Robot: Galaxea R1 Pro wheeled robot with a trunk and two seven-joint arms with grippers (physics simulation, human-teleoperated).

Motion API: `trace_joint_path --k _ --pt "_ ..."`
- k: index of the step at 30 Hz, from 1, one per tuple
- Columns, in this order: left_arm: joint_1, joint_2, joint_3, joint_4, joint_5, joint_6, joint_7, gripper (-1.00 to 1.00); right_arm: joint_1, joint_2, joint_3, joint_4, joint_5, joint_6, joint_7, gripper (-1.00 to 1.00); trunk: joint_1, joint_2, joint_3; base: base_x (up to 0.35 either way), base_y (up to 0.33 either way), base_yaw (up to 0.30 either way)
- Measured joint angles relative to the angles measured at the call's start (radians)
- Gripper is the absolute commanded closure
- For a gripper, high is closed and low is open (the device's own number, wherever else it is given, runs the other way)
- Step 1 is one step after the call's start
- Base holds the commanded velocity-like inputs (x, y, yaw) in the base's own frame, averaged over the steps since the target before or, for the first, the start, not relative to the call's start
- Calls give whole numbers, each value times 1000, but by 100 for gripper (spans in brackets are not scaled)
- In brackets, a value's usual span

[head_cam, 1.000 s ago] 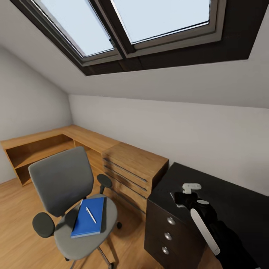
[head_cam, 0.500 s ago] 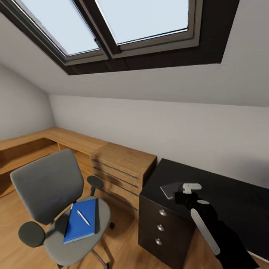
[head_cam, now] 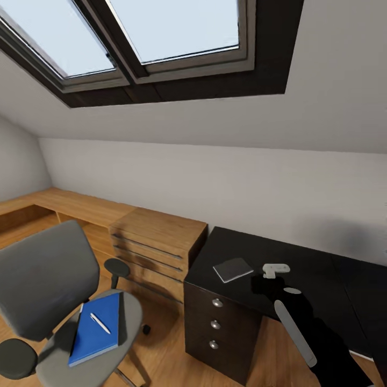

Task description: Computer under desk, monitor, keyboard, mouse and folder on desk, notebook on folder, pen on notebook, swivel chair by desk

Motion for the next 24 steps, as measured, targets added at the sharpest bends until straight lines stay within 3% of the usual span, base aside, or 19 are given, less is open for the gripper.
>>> trace_joint_path --k 1,4,5,11,15,19,24 --pt "0 -2 -32 0 -7 -1 2 -100 0 0 0 0 0 0 0 100 0 0 0 0 0 -13" --pt "0 -5 -44 0 -10 -1 2 -100 1 0 0 -1 0 0 -1 100 0 0 0 0 0 -10" --pt "0 -17 -57 0 -11 -1 2 -100 2 0 0 -6 0 0 -1 100 0 0 0 0 0 -75" --pt "0 -23 -74 1 -9 -8 2 -100 4 1 -1 -6 0 0 -1 100 0 0 0 -6 3 -213" --pt "0 -27 -74 1 -10 -21 2 -100 5 5 -64 11 1 1 -19 100 0 0 0 -149 138 -277" --pt "0 -28 -74 1 -11 -24 2 -100 5 32 -117 19 -4 2 -95 100 0 0 0 -140 148 -290" --pt "0 -28 -75 1 -9 -25 2 -100 5 54 -148 22 -105 -1 -227 100 0 0 0 -22 25 -294"
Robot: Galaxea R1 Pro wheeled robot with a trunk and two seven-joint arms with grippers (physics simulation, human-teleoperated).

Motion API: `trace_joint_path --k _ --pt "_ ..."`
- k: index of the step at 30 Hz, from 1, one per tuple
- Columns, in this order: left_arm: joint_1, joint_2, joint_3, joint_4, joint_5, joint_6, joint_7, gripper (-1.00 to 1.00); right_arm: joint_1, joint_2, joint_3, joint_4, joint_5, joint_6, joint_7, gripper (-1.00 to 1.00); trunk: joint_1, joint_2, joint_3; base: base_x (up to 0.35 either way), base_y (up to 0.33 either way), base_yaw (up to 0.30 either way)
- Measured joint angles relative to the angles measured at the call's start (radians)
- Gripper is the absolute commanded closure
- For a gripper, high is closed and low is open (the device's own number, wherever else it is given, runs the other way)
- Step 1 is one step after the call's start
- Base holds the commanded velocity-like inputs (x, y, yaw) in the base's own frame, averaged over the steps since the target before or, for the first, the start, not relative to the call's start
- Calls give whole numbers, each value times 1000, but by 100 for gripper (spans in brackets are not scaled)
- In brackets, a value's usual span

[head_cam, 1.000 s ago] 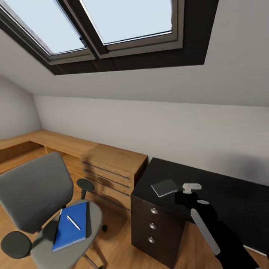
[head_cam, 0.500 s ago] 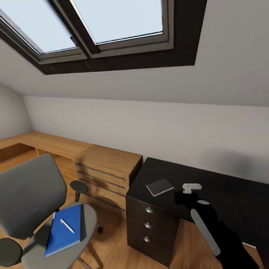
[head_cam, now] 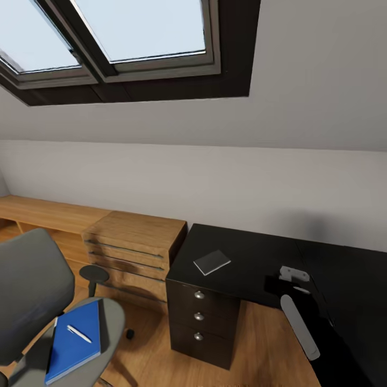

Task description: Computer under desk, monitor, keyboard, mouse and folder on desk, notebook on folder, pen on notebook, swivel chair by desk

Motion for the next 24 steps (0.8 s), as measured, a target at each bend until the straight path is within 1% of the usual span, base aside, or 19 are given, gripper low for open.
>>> trace_joint_path --k 1,2,3,4,6,7,8,10,11,12,14,15,18,24 --pt "0 0 0 0 0 0 0 -100 0 1 -1 0 -14 -1 -17 100 0 0 0 -6 7 -295" --pt "0 0 0 0 0 0 0 -100 0 3 -1 0 -39 -4 -51 100 0 0 0 -3 3 -295" --pt "0 -2 0 0 0 0 0 -100 0 10 0 -1 -77 -10 -105 100 0 0 0 -1 1 -290" --pt "0 -5 0 0 0 0 0 -100 0 45 1 0 -112 -37 -181 100 0 0 0 -1 1 -287" --pt "0 -6 0 0 0 0 0 -100 0 91 -2 1 -127 -90 -260 100 0 0 0 0 0 -285" --pt "0 -6 0 0 0 0 0 -100 0 110 -4 1 -131 -142 -322 100 0 0 0 0 0 -289" --pt "0 -6 0 0 0 0 0 -100 0 112 -5 1 -133 -168 -340 100 0 0 0 0 0 -291" --pt "0 -6 0 0 0 0 0 -100 0 113 -5 18 -137 -222 -354 100 0 0 0 0 0 -292" --pt "0 -6 0 0 0 0 0 -100 0 113 -5 44 -138 -245 -357 100 0 0 0 0 0 -293" --pt "0 -6 0 0 0 0 1 -100 0 112 -6 98 -138 -276 -360 100 0 0 0 0 0 -294" --pt "0 -6 0 0 0 -1 1 -100 0 111 -6 115 -136 -284 -360 100 0 0 0 0 0 -294" --pt "0 -6 0 0 1 -3 1 -100 0 103 -7 124 -135 -290 -362 100 0 0 0 0 0 -294" --pt "0 -6 0 0 1 -3 1 -100 0 96 -7 125 -136 -289 -363 100 0 0 0 0 0 -294" --pt "0 -7 1 0 0 -4 1 -100 0 96 -7 127 -139 -288 -362 100 0 0 0 0 0 -294"
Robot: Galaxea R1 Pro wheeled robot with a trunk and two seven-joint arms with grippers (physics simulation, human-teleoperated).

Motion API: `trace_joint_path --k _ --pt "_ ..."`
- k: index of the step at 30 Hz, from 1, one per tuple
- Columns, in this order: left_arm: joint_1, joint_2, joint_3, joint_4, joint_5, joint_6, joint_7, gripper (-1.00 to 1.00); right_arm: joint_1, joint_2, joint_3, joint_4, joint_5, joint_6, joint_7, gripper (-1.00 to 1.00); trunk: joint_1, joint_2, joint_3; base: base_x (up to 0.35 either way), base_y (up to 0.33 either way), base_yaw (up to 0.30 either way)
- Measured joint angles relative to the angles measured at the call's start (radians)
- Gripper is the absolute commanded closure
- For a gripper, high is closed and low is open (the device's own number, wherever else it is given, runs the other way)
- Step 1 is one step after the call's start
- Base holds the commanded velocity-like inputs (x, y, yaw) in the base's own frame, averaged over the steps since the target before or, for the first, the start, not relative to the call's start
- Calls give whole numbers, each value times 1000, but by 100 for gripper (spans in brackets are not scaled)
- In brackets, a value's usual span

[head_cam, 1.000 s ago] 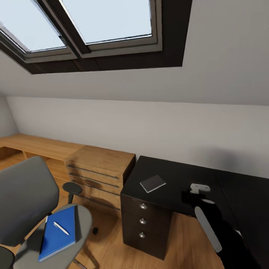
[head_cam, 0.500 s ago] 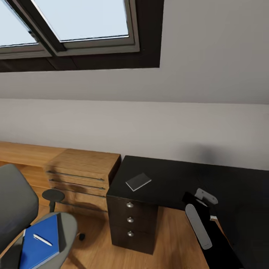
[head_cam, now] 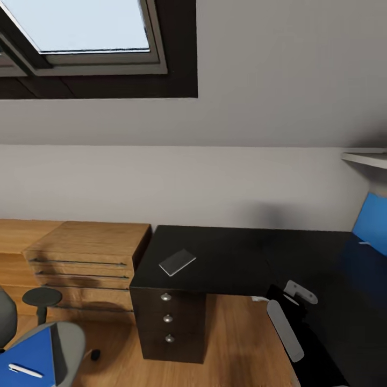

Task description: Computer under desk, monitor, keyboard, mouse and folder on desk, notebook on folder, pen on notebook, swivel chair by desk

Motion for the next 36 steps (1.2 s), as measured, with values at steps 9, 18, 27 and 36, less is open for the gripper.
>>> trace_joint_path --k 9,18,27,36 --pt "0 -1 1 0 0 -18 0 -100 0 2 0 18 -5 2 5 100 0 0 0 0 0 -293" --pt "0 -1 1 0 0 -25 0 -100 0 4 -50 59 -73 0 12 100 0 0 0 0 0 -282" --pt "0 -1 1 0 0 -25 0 -100 0 6 -73 69 -144 -5 13 100 0 0 0 0 0 -279" --pt "0 -12 0 0 0 -25 -1 -100 0 6 -73 86 -142 -5 13 100 0 0 0 0 0 -276"
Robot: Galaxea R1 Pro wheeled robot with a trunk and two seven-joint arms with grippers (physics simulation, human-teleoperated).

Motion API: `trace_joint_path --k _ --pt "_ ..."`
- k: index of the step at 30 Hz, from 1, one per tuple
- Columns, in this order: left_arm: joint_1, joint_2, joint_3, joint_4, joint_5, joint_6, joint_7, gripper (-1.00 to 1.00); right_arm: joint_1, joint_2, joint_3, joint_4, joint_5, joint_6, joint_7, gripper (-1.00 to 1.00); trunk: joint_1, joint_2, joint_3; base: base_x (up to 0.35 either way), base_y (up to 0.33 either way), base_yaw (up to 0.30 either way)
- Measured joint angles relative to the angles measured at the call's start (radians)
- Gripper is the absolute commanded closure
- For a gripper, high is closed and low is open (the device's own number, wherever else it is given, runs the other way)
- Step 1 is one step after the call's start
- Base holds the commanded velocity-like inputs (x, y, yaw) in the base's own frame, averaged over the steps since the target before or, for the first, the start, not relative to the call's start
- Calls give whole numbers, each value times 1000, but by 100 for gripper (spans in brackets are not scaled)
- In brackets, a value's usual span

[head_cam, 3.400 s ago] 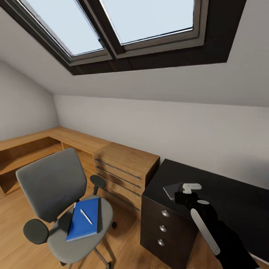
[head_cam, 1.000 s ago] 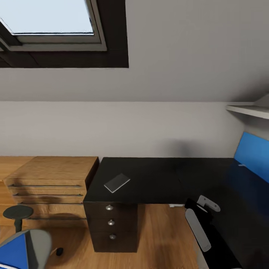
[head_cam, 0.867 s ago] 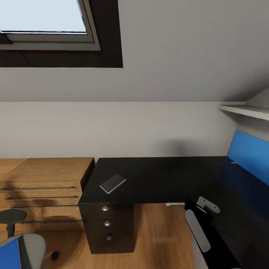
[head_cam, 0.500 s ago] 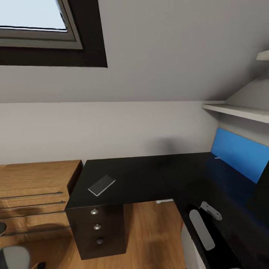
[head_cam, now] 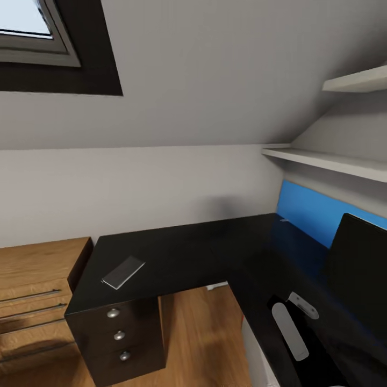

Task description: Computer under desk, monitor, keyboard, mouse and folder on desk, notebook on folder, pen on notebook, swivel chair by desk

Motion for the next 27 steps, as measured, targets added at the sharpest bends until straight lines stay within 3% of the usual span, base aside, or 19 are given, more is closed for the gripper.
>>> trace_joint_path --k 15,22,27 --pt "0 -1 0 0 0 -2 0 -100 -2 1 7 33 -1 0 7 100 0 0 0 0 0 -262" --pt "0 -1 2 -1 -1 -1 0 -100 -2 2 66 34 -3 2 11 100 0 0 0 0 167 -42" --pt "-1 -12 5 0 6 -1 10 -100 -13 6 81 46 9 -9 16 100 0 0 0 0 107 -2"
